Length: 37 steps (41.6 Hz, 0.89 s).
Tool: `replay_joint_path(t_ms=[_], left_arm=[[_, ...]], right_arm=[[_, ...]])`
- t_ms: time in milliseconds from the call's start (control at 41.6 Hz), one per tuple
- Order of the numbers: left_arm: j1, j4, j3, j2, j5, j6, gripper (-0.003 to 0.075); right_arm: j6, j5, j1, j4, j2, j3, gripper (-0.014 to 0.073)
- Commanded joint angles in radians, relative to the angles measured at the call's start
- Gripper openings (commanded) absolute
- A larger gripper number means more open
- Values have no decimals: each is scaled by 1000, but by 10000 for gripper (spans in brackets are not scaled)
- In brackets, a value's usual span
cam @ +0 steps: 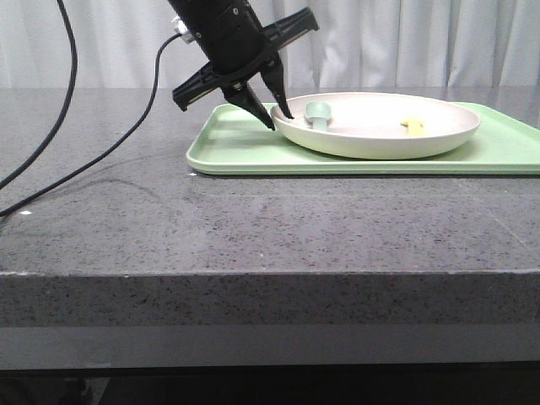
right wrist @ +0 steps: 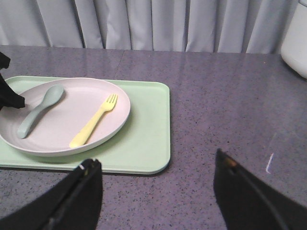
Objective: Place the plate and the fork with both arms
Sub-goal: 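Lift the plate with the left gripper and set it on the tray, then open the left gripper and raise it away from the plate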
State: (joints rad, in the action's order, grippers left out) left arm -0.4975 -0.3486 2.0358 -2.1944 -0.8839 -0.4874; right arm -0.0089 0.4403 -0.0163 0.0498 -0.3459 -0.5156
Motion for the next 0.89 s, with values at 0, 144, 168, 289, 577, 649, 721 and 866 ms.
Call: replay_joint_path(t_ms=[0, 144, 168, 289, 577, 649, 721, 866], left_arm=[[-8, -31, 31, 72, 54, -8, 310], [-8, -34, 31, 102, 41, 139, 317], [-6, -34, 31, 110, 32, 156, 317], [4, -34, 31, 167, -21, 285, 317], [22, -41, -49, 373, -50, 472, 316], [24, -50, -117, 441, -29, 525, 316], [41, -61, -211, 523, -8, 573, 316], [115, -229, -423, 679, 29, 751, 316]], right_arm=[[-8, -76, -8, -10, -15, -35, 519], [-8, -76, -8, -10, -15, -35, 519], [-8, -76, -8, -10, -15, -35, 519], [-8, -76, -8, -10, -15, -35, 519], [-8, 7, -8, 35, -45, -88, 517], [-8, 81, -8, 39, -82, -131, 517], [-10, 145, -8, 46, -124, -173, 517], [-74, 235, 6, 116, -208, -246, 517]])
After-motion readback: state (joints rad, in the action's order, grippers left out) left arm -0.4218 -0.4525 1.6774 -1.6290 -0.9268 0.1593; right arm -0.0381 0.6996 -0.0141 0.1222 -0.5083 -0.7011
